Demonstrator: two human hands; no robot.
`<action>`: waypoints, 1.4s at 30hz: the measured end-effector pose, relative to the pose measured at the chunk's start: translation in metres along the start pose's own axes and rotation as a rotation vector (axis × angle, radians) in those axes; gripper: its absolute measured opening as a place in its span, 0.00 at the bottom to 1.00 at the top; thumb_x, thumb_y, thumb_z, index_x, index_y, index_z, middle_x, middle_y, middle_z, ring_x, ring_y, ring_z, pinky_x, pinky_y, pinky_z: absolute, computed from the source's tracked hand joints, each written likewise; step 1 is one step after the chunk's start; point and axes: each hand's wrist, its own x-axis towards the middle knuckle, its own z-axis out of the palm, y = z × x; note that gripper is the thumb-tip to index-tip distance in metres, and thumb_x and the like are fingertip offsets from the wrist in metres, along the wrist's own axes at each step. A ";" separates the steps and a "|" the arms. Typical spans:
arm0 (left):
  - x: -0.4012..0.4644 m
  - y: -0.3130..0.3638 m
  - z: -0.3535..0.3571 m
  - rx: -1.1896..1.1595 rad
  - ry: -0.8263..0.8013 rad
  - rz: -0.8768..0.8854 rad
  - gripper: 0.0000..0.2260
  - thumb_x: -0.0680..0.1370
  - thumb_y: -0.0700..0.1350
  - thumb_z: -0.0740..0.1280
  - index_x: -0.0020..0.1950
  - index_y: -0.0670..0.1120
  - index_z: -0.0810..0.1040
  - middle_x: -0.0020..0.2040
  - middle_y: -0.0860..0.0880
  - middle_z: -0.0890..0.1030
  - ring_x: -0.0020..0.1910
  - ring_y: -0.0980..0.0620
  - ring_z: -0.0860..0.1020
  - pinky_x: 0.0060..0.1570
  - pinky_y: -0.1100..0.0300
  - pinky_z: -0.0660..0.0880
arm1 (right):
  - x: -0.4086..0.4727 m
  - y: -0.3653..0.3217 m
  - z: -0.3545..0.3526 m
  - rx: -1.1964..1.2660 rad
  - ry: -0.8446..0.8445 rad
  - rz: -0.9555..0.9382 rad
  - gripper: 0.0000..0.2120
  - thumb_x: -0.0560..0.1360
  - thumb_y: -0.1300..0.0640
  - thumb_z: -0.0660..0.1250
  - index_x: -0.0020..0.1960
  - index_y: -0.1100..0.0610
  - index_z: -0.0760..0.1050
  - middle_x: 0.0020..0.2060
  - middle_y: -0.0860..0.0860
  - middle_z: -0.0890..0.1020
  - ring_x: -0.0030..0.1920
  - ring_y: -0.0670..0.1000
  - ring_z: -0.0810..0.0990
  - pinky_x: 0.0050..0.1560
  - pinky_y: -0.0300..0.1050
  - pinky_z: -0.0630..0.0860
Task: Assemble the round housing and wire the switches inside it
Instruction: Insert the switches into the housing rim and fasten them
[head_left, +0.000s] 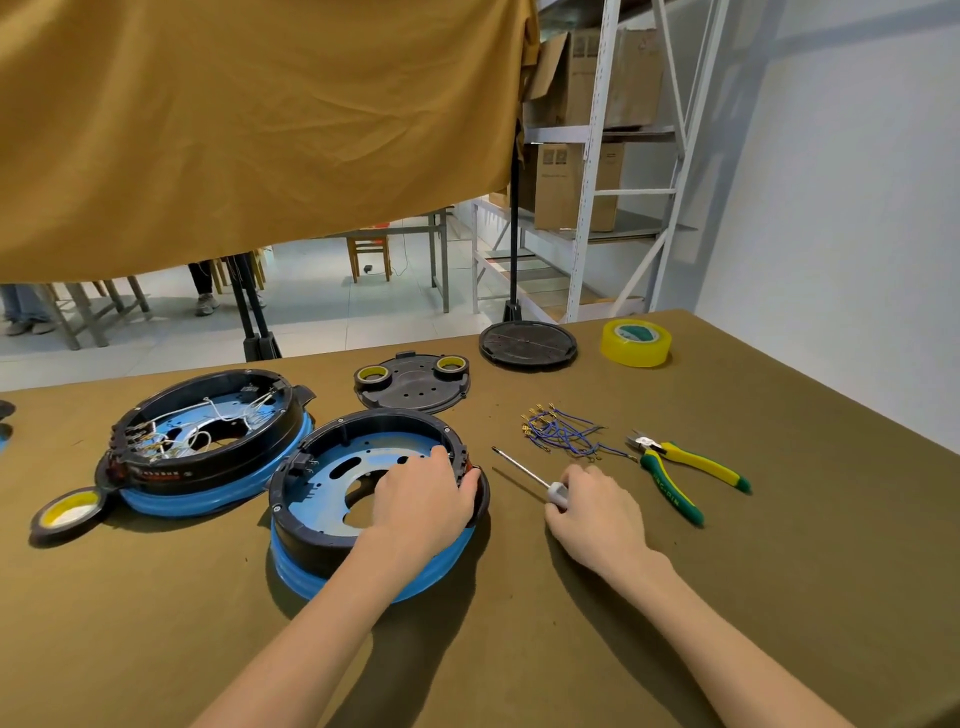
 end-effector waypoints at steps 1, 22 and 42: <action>-0.001 -0.003 0.002 -0.034 0.007 0.027 0.20 0.83 0.64 0.54 0.57 0.48 0.71 0.39 0.52 0.73 0.40 0.51 0.74 0.36 0.58 0.66 | 0.002 0.000 -0.002 -0.001 -0.006 -0.018 0.15 0.78 0.45 0.68 0.61 0.51 0.73 0.56 0.50 0.78 0.52 0.51 0.75 0.49 0.45 0.74; -0.027 -0.076 -0.010 -0.347 0.063 0.388 0.26 0.69 0.79 0.63 0.40 0.56 0.76 0.32 0.58 0.77 0.35 0.57 0.76 0.32 0.64 0.72 | 0.023 -0.033 -0.024 0.032 -0.078 -1.027 0.20 0.80 0.34 0.60 0.55 0.50 0.75 0.49 0.48 0.80 0.53 0.49 0.76 0.60 0.47 0.74; -0.055 -0.095 0.001 -0.646 0.212 0.348 0.23 0.69 0.76 0.67 0.40 0.56 0.73 0.36 0.61 0.75 0.43 0.58 0.74 0.41 0.69 0.67 | 0.010 -0.039 -0.018 0.117 -0.051 -0.954 0.26 0.73 0.28 0.63 0.37 0.50 0.68 0.35 0.46 0.70 0.39 0.48 0.65 0.43 0.35 0.61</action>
